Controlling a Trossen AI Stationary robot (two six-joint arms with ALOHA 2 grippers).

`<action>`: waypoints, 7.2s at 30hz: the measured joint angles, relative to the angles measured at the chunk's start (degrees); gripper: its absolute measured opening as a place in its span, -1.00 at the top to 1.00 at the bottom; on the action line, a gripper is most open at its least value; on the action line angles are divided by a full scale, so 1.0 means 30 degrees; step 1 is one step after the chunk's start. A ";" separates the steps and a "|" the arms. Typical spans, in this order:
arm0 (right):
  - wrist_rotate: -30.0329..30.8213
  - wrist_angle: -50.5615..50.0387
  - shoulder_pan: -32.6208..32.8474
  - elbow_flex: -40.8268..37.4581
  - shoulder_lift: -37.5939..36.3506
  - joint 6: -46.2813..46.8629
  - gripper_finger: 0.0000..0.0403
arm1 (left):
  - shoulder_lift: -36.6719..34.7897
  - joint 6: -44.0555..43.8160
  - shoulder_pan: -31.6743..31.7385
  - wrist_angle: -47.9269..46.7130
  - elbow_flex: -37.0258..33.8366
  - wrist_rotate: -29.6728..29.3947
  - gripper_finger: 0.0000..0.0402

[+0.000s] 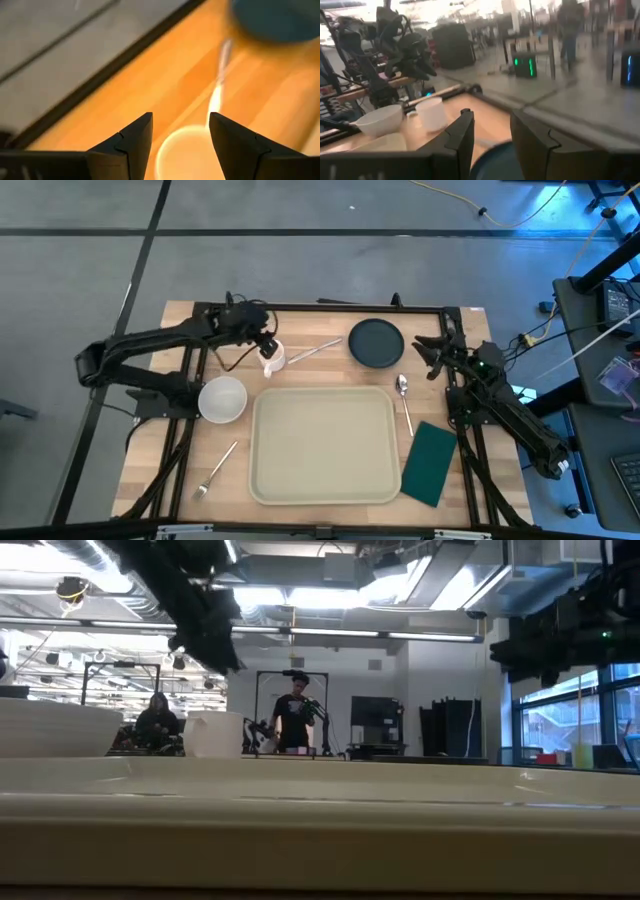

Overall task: Set up tray
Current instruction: Put the white mug on the brown serving tray, then put the black plate on the brown serving tray at the bottom of the white mug

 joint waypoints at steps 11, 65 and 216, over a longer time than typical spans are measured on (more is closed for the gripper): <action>-0.0273 0.0045 0.0006 0.0000 0.0446 -0.0015 0.36 | 0.2895 -0.0814 0.1762 -0.3633 0.1577 0.2629 0.06; -0.0145 0.0060 -0.0009 -0.0007 0.0460 -0.1113 0.36 | 0.4766 0.5366 -0.3710 -0.8128 0.6460 0.7326 0.98; 0.1024 -0.0049 -0.0009 0.0000 0.2624 -0.2149 0.36 | 2.3012 1.6137 -0.4112 0.3608 1.8411 0.3606 0.40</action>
